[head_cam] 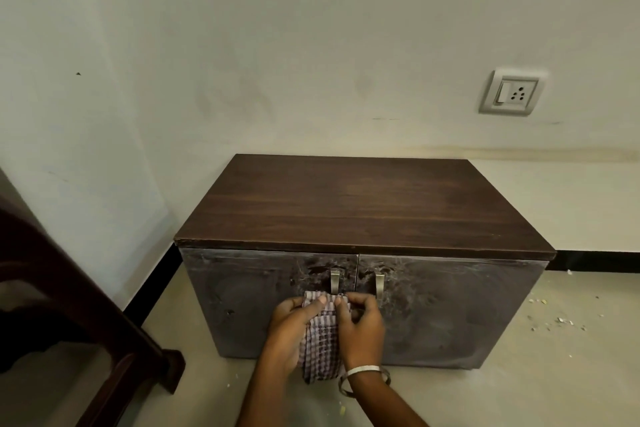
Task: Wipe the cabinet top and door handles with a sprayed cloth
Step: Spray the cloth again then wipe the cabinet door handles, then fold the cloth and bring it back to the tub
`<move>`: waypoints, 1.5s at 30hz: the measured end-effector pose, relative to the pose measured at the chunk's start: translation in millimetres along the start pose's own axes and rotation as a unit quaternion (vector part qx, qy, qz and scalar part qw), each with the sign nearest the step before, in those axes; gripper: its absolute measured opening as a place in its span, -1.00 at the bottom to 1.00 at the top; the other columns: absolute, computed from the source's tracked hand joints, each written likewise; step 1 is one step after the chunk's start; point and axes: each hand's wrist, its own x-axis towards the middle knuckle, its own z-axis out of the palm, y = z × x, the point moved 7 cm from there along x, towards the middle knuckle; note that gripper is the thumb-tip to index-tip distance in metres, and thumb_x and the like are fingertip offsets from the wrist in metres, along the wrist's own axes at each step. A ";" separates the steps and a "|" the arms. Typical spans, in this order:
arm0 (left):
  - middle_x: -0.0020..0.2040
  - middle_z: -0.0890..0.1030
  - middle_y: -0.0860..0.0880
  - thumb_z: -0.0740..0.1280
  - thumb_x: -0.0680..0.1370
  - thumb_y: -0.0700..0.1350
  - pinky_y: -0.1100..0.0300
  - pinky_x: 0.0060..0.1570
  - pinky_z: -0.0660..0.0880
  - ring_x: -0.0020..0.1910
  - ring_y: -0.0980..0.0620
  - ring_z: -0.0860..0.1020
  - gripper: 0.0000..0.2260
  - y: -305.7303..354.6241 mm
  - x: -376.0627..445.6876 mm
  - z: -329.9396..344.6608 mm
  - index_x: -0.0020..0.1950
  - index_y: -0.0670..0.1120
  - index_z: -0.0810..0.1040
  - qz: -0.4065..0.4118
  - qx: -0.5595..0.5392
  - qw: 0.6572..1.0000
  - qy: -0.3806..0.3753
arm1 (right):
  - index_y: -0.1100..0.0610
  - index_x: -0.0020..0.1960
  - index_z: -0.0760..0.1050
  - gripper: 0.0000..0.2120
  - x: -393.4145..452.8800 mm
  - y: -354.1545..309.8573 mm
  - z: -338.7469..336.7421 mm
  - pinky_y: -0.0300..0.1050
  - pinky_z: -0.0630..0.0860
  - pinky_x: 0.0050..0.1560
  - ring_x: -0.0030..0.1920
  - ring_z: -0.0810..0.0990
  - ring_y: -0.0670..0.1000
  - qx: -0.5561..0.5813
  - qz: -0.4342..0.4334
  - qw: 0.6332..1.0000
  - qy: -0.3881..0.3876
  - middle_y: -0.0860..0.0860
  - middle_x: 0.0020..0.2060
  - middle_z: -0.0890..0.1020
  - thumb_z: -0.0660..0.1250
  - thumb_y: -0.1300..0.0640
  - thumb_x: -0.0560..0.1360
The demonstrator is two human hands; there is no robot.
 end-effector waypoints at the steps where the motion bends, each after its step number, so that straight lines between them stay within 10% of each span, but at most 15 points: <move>1: -0.08 0.69 -0.26 0.48 0.44 -0.19 0.03 -0.14 0.60 -0.08 -0.20 0.69 -0.70 5.3 -1.6 0.5 0.10 -0.30 0.58 0.003 -0.006 1.000 -0.012 | 0.10 -0.06 0.51 -0.92 -0.6 -6.3 -1.3 -0.35 0.48 -0.16 -0.12 0.60 -0.04 0.012 -0.007 1.000 0.002 0.02 -0.14 0.62 0.40 0.19 0.49; 25: -0.08 0.71 -0.20 0.53 0.40 -0.11 -0.11 -0.01 0.62 -0.10 -0.16 0.69 -0.65 11.4 -9.7 6.0 0.10 -0.19 0.56 0.015 0.011 0.999 0.045 | 0.10 -0.07 0.48 -0.91 10.7 -28.4 -3.7 -0.06 0.53 -0.03 -0.09 0.57 0.03 -0.034 -0.021 0.999 -0.020 0.05 -0.14 0.60 0.39 0.21 0.49; 32: -0.42 0.61 -0.01 0.45 0.46 -0.25 0.36 -0.54 0.41 -0.41 0.11 0.56 -0.86 16.5 -45.9 5.3 -0.18 -0.27 0.52 -0.004 0.044 0.995 0.095 | 0.03 -0.25 0.41 -0.77 -3.5 -25.2 -11.4 -0.24 0.36 -0.21 -0.26 0.50 -0.08 -0.069 0.084 0.991 -0.082 -0.05 -0.30 0.55 0.40 0.23 0.48; 36: -0.06 0.66 -0.12 0.50 0.44 -0.16 0.12 -0.11 0.58 -0.07 -0.07 0.62 -0.68 40.4 -56.4 -2.5 0.05 -0.30 0.50 -0.017 0.021 0.995 0.100 | 0.12 -0.09 0.50 -0.89 -9.9 -53.2 -10.4 -0.38 0.37 -0.28 -0.16 0.59 -0.04 -0.016 0.074 0.991 -0.111 0.02 -0.19 0.63 0.43 0.15 0.48; 39: 0.08 0.64 -0.23 0.56 0.35 -0.06 -0.04 -0.03 0.61 0.00 -0.19 0.64 -0.48 61.4 -64.7 -16.4 0.20 -0.28 0.52 -0.014 -0.009 0.995 0.096 | 0.11 0.05 0.49 -0.77 -20.3 -81.9 -0.7 -0.26 0.49 -0.15 -0.09 0.59 -0.08 0.027 0.076 0.977 -0.197 0.00 -0.09 0.63 0.45 0.07 0.46; 45: -0.22 0.67 -0.28 0.41 0.50 -0.26 0.04 -0.33 0.61 -0.27 -0.18 0.66 -0.86 131.0 -91.4 -44.2 -0.05 -0.35 0.58 0.058 -0.087 0.988 0.117 | 0.08 0.12 0.50 -0.05 -49.9 -118.7 30.1 -0.21 0.58 -0.04 0.01 0.65 -0.05 0.027 0.058 0.927 -0.369 -0.01 0.01 0.67 0.49 -0.47 -0.10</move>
